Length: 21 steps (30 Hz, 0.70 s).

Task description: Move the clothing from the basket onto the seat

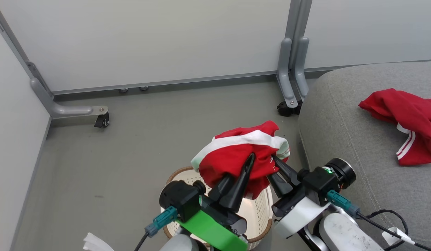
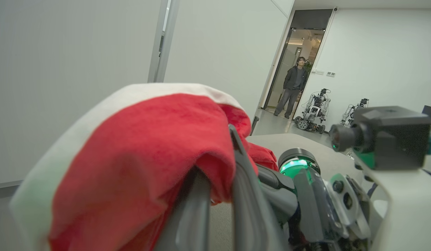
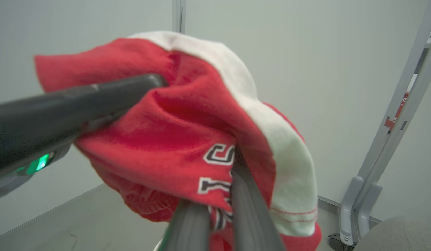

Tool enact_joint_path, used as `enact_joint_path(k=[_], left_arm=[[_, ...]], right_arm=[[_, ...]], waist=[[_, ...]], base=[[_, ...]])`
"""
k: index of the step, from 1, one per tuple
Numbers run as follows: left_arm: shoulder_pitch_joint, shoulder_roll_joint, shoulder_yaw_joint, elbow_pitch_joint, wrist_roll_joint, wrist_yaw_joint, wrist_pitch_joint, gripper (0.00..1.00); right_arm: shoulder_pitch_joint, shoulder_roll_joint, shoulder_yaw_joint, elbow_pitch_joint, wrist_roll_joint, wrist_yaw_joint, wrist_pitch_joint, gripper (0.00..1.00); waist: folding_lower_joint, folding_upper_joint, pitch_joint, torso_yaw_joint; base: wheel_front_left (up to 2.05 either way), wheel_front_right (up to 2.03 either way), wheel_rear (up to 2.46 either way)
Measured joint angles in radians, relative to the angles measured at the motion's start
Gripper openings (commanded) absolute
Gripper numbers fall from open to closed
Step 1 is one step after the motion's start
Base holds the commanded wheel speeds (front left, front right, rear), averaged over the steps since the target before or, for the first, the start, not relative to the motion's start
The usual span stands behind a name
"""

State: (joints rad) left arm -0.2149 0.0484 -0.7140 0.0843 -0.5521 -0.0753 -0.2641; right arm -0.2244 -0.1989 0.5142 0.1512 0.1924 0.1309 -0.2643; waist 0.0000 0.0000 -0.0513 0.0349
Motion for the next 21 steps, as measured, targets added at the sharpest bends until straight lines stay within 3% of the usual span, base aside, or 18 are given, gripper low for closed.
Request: enact_joint_path(k=[12,13,14,21], left_arm=[[0.004,0.000,0.007,0.014,0.002,0.001,0.000,0.00],[0.005,0.000,0.007,0.023,0.002,0.004,0.000,0.43],[0.005,0.000,0.009,0.030,0.009,0.007,0.000,0.99],[0.016,0.000,0.037,0.061,0.014,0.015,0.000,1.00]], right_arm=[[0.005,-0.001,-0.010,-0.015,0.009,0.000,0.000,0.00],[0.008,0.000,-0.014,-0.018,0.012,0.000,0.000,0.00],[0.010,0.002,-0.020,-0.020,0.018,0.000,0.000,0.00],[0.015,0.004,-0.067,-0.033,0.028,0.000,0.000,0.00]], waist=[[0.0000,0.0000,0.000,-0.001],[0.0000,0.0000,0.000,0.000],[0.0000,0.0000,-0.001,0.000],[0.0000,0.0000,0.000,0.002]], base=[[0.00,0.00,0.00],[0.00,0.00,0.00],[0.00,0.00,0.00],[0.00,0.00,0.00]])
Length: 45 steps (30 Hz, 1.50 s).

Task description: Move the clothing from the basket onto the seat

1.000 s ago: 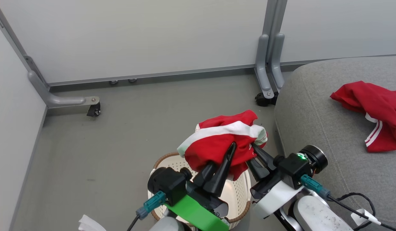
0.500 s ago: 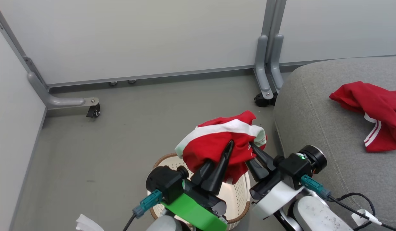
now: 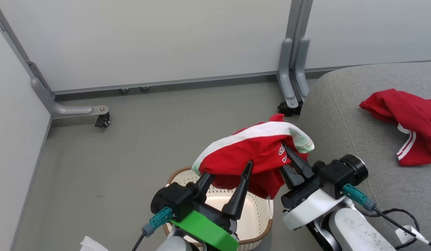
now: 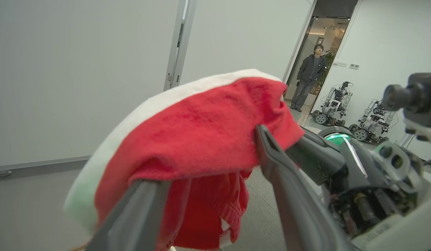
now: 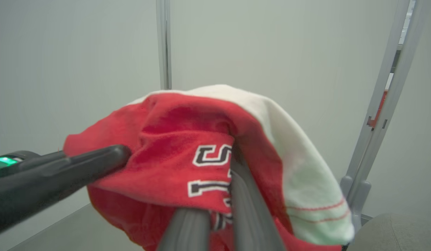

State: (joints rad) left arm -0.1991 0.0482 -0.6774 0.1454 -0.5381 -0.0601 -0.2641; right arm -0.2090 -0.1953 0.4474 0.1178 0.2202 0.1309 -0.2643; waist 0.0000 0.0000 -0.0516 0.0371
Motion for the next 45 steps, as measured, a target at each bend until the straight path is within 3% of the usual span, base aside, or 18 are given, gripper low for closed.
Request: enact_joint_path(k=[10,28,36,45], left_arm=[[0.049,0.000,0.095,0.062,0.049,-0.002,0.000,1.00],[0.233,0.000,0.447,0.143,0.177,-0.028,0.000,1.00],[0.288,0.001,0.517,0.153,0.207,-0.043,0.000,1.00],[0.313,0.001,0.533,0.139,0.211,-0.050,0.000,1.00]], right_arm=[[0.022,-0.003,-0.104,-0.005,0.008,0.000,0.000,0.00],[0.115,0.011,-0.242,-0.049,0.016,0.000,0.000,0.00],[0.158,0.019,-0.286,-0.063,0.021,0.000,0.000,0.00],[0.168,0.026,-0.286,-0.062,0.023,0.000,0.000,0.00]], waist=[[0.0000,0.0000,-0.007,0.011],[0.0000,0.0000,-0.039,0.064],[0.0000,0.0000,-0.053,0.065],[0.0000,0.0000,-0.058,0.052]], base=[[0.00,0.00,0.00],[0.00,0.00,0.00],[0.00,0.00,0.00],[0.00,0.00,0.00]])
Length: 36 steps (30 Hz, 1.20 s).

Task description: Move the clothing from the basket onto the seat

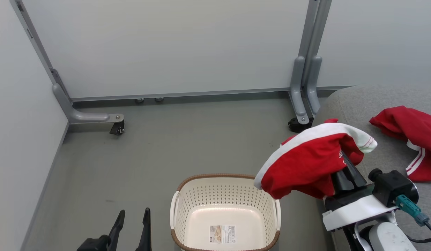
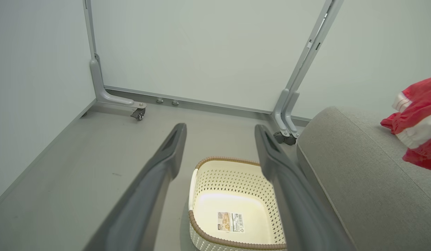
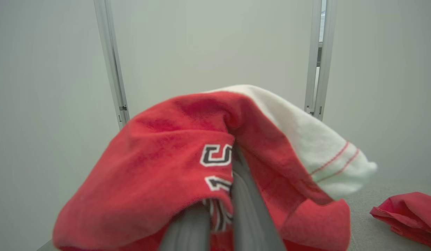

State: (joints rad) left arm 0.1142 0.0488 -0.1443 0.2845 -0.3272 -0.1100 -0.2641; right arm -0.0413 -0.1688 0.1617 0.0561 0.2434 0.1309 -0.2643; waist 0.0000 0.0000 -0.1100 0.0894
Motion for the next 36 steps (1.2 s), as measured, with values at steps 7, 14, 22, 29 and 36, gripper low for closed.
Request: enact_joint_path(k=[7,14,22,29,36], left_arm=[[0.002,0.000,-0.004,-0.004,0.002,-0.005,0.000,1.00],[0.002,0.000,-0.012,-0.014,0.002,-0.006,0.000,1.00],[-0.002,0.000,-0.030,-0.020,-0.004,-0.002,0.000,1.00],[-0.018,0.000,-0.056,-0.028,-0.020,0.014,0.000,1.00],[-0.054,0.000,-0.086,-0.032,-0.029,0.027,0.000,1.00]], right_arm=[[0.001,0.005,0.003,0.000,0.000,0.000,0.000,0.00],[0.001,0.000,0.005,0.001,0.007,0.000,0.000,0.00],[-0.005,-0.018,-0.012,-0.005,0.009,0.000,0.000,0.00],[-0.016,-0.041,-0.022,-0.018,0.011,0.000,0.000,0.00],[-0.025,-0.068,-0.032,-0.026,0.023,0.000,0.000,0.00]], waist=[[0.0000,0.0000,0.003,0.003],[0.0000,0.0000,0.011,-0.004],[0.0000,0.0000,0.025,-0.044],[0.0000,0.0000,0.040,-0.110],[0.0000,0.0000,0.059,-0.203]], base=[[0.00,0.00,0.00],[0.00,0.00,0.00],[0.00,0.00,0.00],[0.00,0.00,0.00],[0.00,0.00,0.00]])
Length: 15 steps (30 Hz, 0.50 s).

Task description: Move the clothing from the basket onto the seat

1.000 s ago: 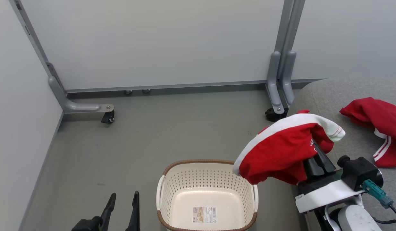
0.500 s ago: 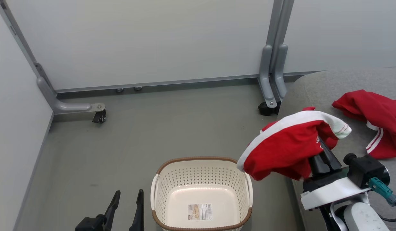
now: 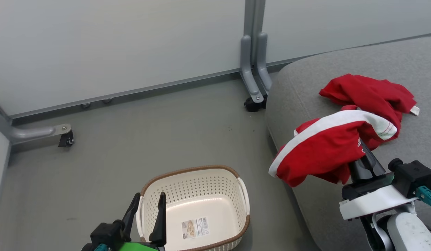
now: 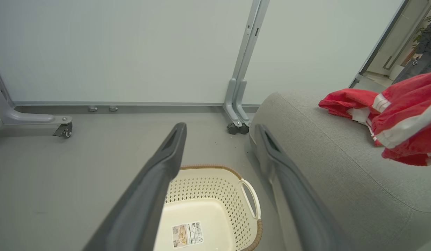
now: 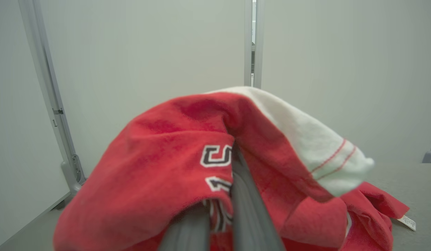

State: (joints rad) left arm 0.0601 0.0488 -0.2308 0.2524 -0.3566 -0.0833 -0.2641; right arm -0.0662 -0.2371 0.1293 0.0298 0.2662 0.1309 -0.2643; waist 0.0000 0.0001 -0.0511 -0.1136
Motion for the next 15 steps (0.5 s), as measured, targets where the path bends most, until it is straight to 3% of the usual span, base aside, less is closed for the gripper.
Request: enact_joint_path(k=[15], left_arm=[[-0.079,0.000,-0.060,0.006,-0.003,0.021,0.000,1.00]], right_arm=[[-0.023,-0.030,-0.006,-0.010,0.028,0.000,0.000,0.00]], waist=[[0.0000,0.0000,0.048,-0.217]], base=[[0.00,0.00,0.00]])
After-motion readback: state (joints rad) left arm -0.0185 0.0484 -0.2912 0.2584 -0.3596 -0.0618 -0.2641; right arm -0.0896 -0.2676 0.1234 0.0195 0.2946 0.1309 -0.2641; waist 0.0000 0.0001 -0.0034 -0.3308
